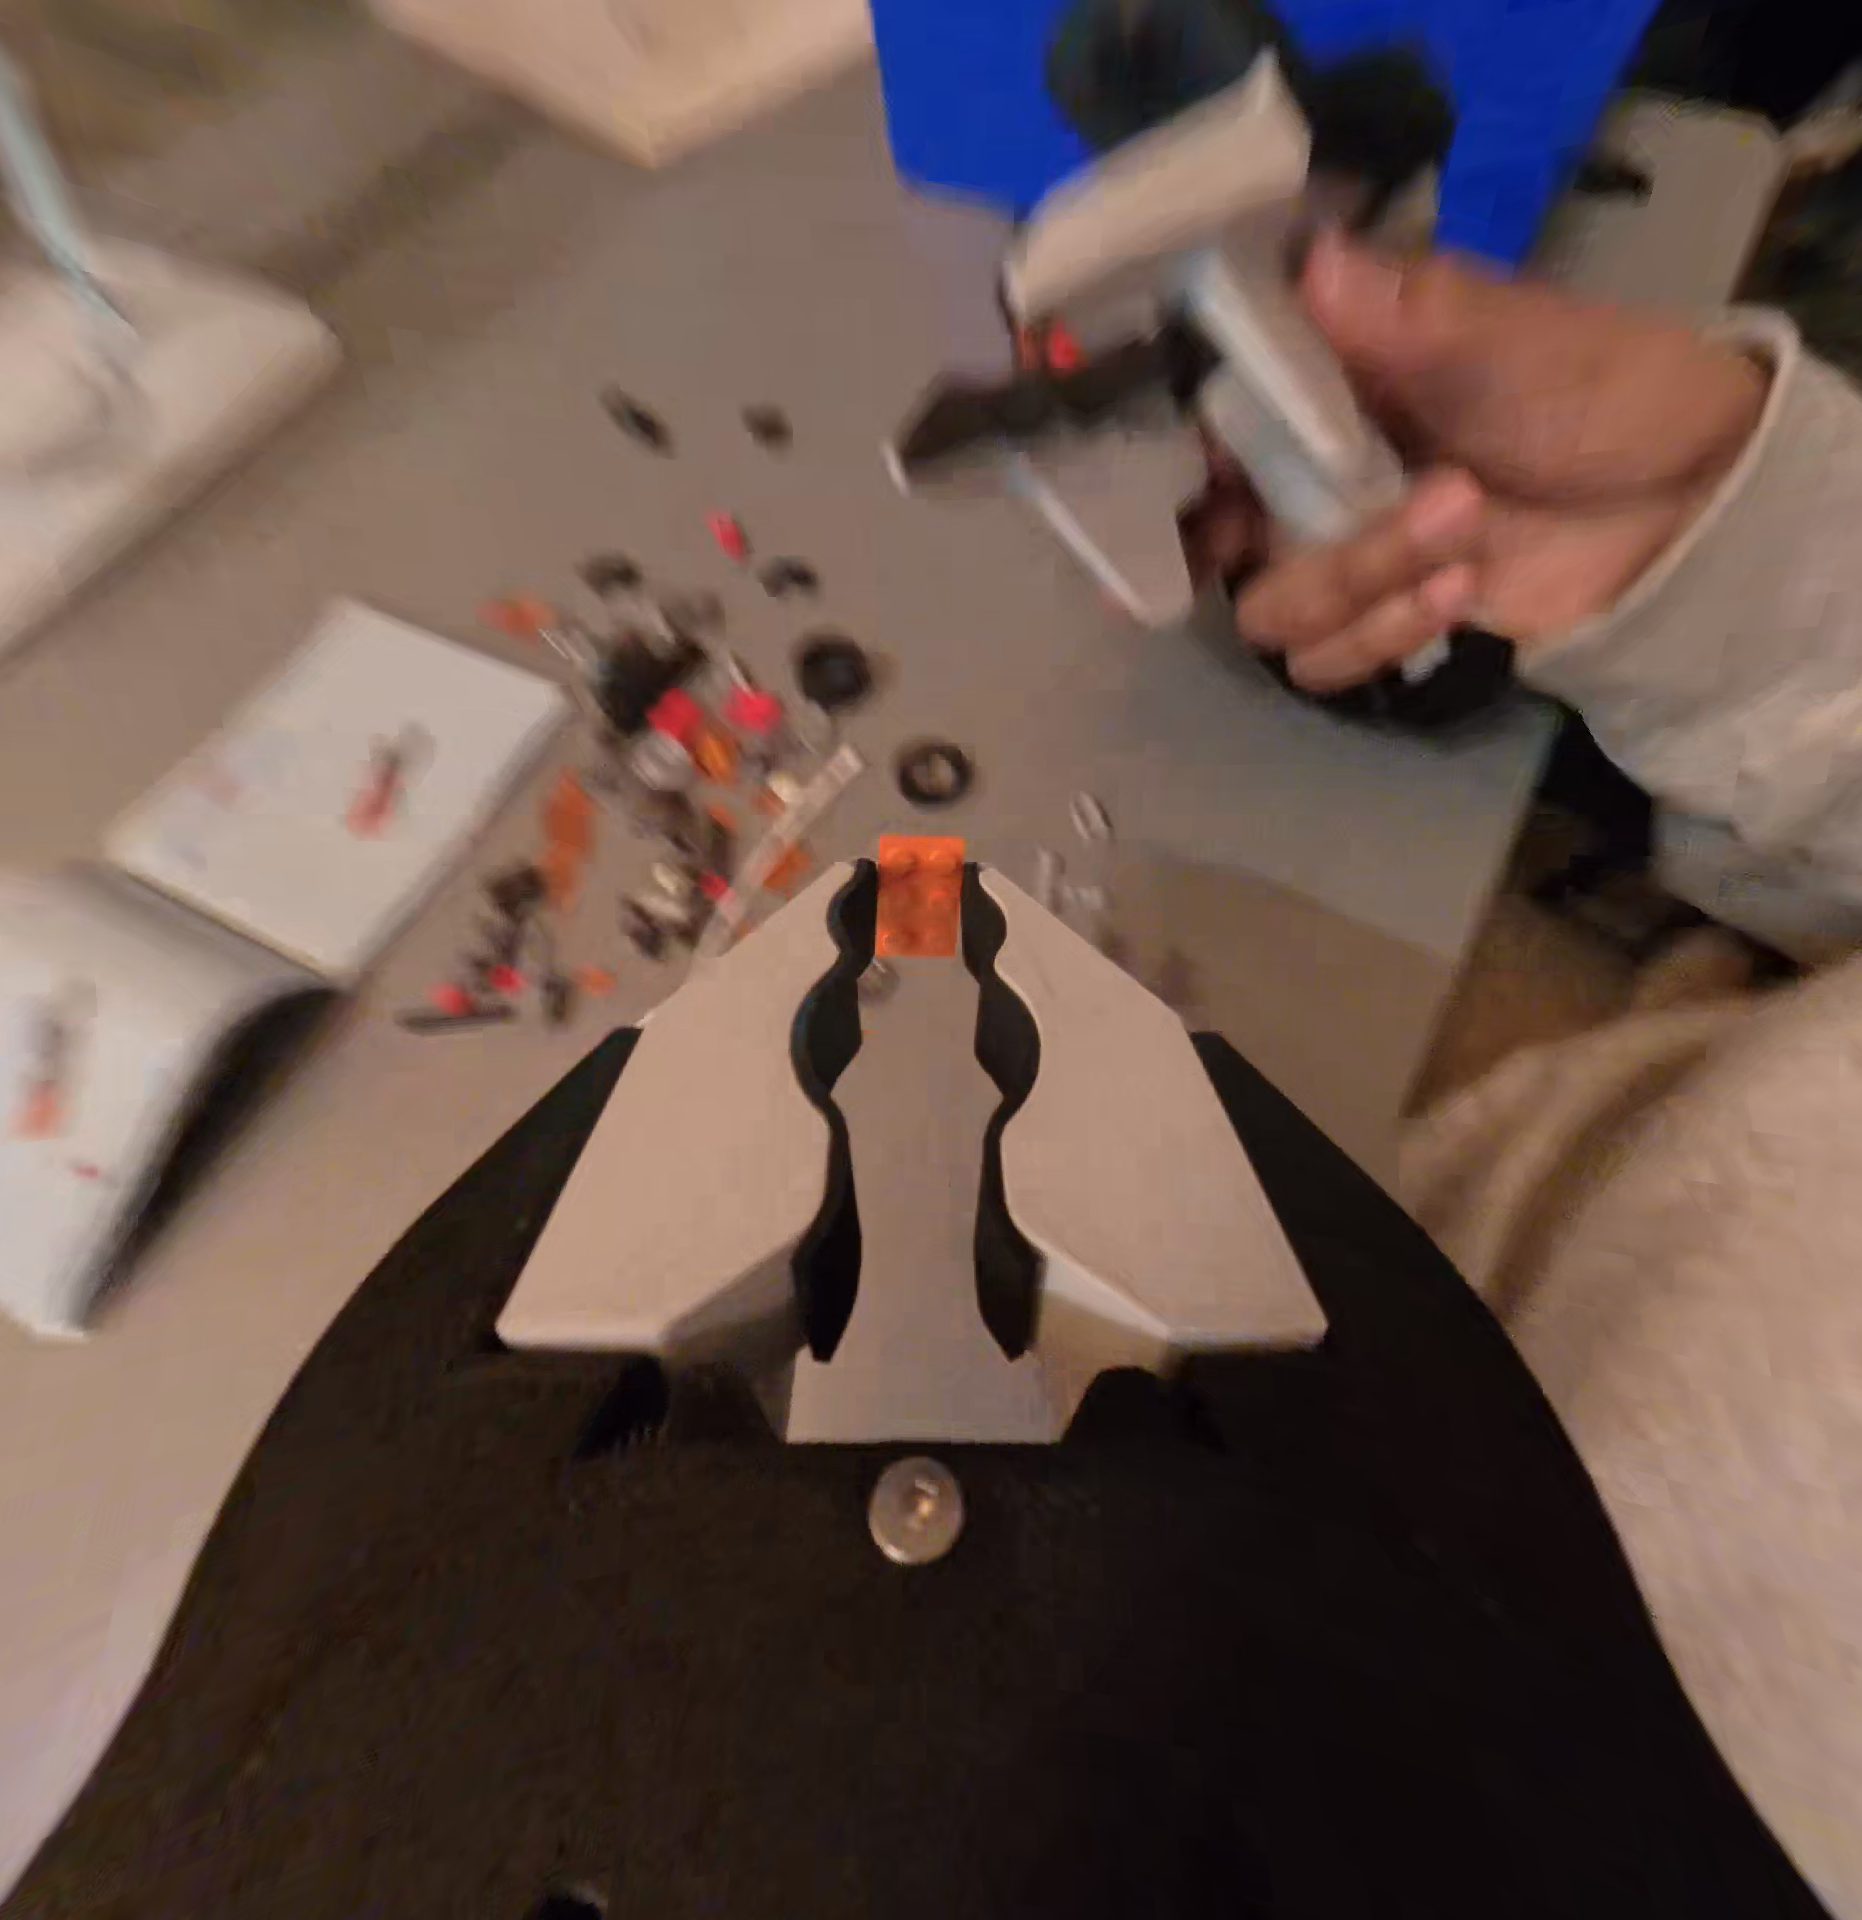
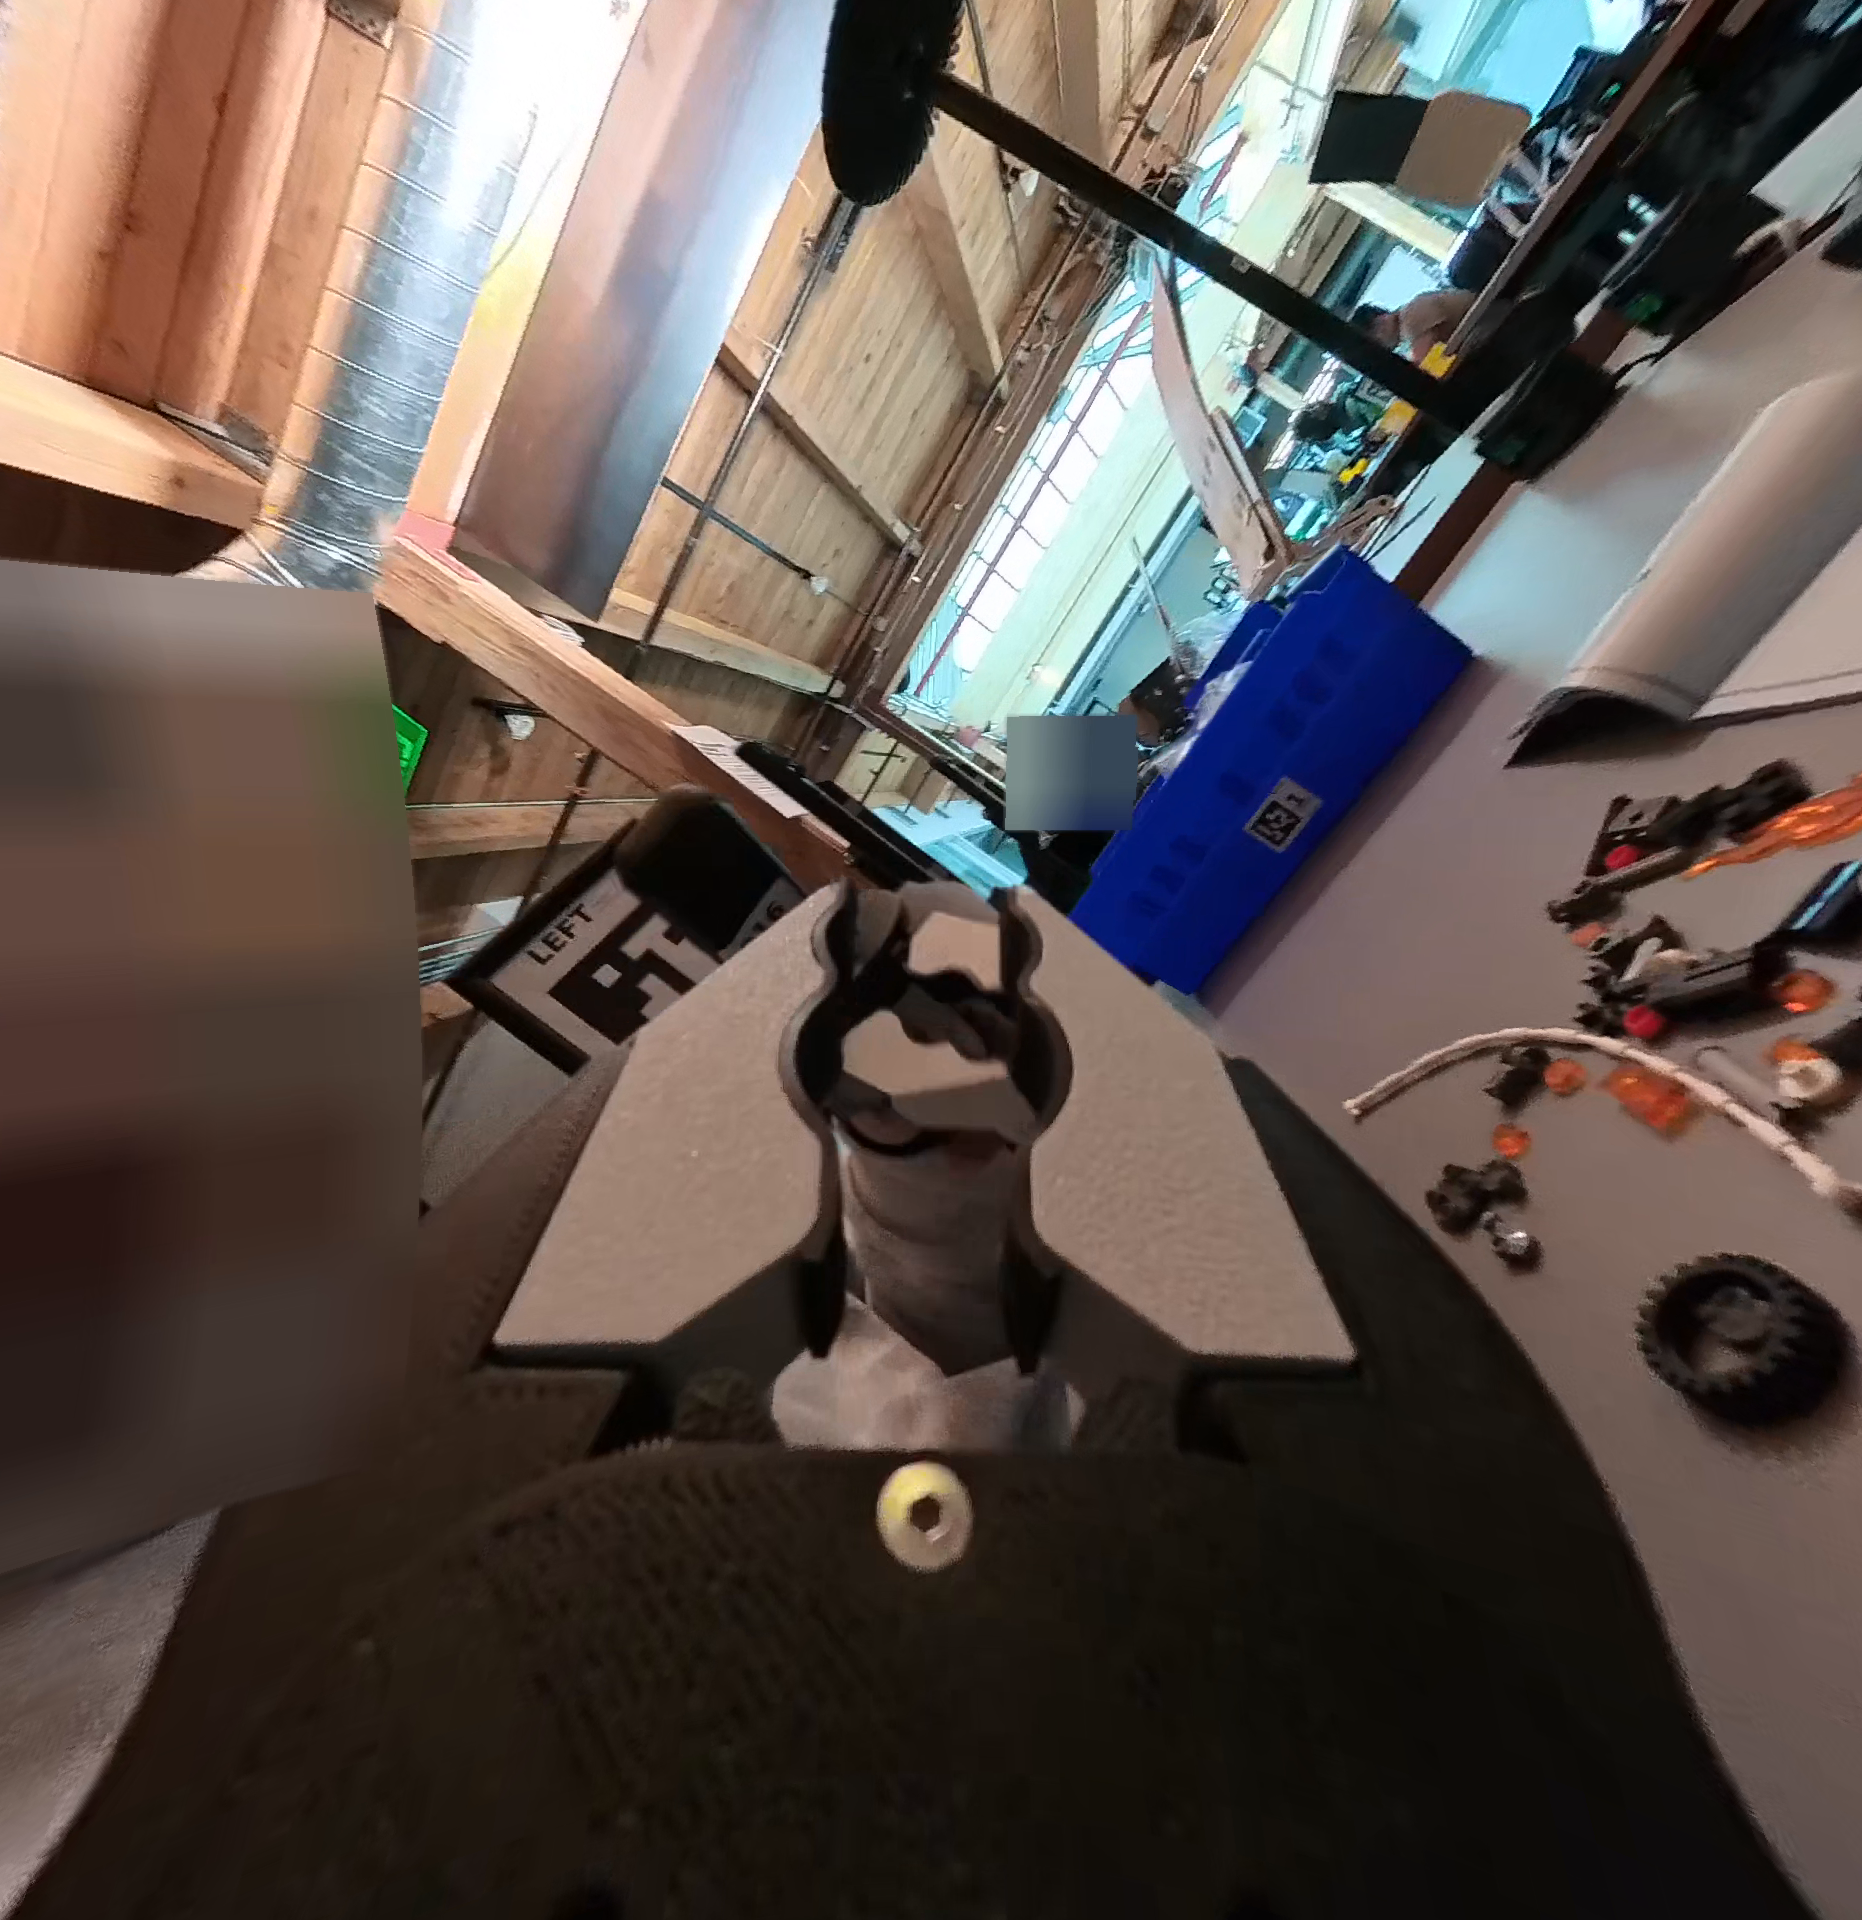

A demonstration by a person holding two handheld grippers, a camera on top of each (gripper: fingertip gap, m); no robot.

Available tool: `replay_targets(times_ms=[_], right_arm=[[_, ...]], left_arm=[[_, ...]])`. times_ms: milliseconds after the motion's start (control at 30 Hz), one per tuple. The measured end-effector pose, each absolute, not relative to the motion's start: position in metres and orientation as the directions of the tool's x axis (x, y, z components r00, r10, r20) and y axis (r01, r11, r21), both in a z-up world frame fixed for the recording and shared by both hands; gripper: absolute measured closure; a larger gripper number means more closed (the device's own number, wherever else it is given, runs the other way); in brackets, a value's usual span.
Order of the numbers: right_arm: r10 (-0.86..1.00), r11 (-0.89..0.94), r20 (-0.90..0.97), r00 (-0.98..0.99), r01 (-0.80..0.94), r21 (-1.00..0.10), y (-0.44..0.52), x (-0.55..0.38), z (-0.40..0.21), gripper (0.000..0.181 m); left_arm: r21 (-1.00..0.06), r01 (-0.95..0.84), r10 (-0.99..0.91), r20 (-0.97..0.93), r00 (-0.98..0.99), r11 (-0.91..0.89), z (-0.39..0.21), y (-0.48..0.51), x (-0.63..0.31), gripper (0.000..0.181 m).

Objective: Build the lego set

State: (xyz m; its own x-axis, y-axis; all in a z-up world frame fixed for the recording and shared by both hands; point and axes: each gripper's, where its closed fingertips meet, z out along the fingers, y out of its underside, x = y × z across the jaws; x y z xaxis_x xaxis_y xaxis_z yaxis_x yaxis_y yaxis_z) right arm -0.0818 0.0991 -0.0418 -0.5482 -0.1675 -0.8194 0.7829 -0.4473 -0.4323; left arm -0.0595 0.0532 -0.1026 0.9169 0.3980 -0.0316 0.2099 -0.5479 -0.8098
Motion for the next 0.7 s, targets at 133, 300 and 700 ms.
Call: replay_targets(times_ms=[133, 300, 700], right_arm=[[-0.132, -0.453, -0.811, -0.570, 0.762, -0.463, 0.105, -0.081, -0.039, 0.156], [-0.133, -0.454, -0.811, -0.569, 0.763, -0.461, 0.106, -0.081, -0.039, 0.155], [-0.146, -0.455, -0.813, -0.564, 0.768, -0.451, 0.106, -0.082, -0.039, 0.155]], left_arm=[[-0.635, 0.355, 0.346, 0.144, 0.927, -0.686, -0.145, 0.050, -0.032, 0.166], [-0.513, 0.309, 0.301, 0.102, 0.948, -0.801, -0.170, 0.049, -0.014, 0.165], [-0.481, 0.238, 0.250, 0.041, 0.967, -0.844, -0.178, 0.056, -0.006, 0.165]])
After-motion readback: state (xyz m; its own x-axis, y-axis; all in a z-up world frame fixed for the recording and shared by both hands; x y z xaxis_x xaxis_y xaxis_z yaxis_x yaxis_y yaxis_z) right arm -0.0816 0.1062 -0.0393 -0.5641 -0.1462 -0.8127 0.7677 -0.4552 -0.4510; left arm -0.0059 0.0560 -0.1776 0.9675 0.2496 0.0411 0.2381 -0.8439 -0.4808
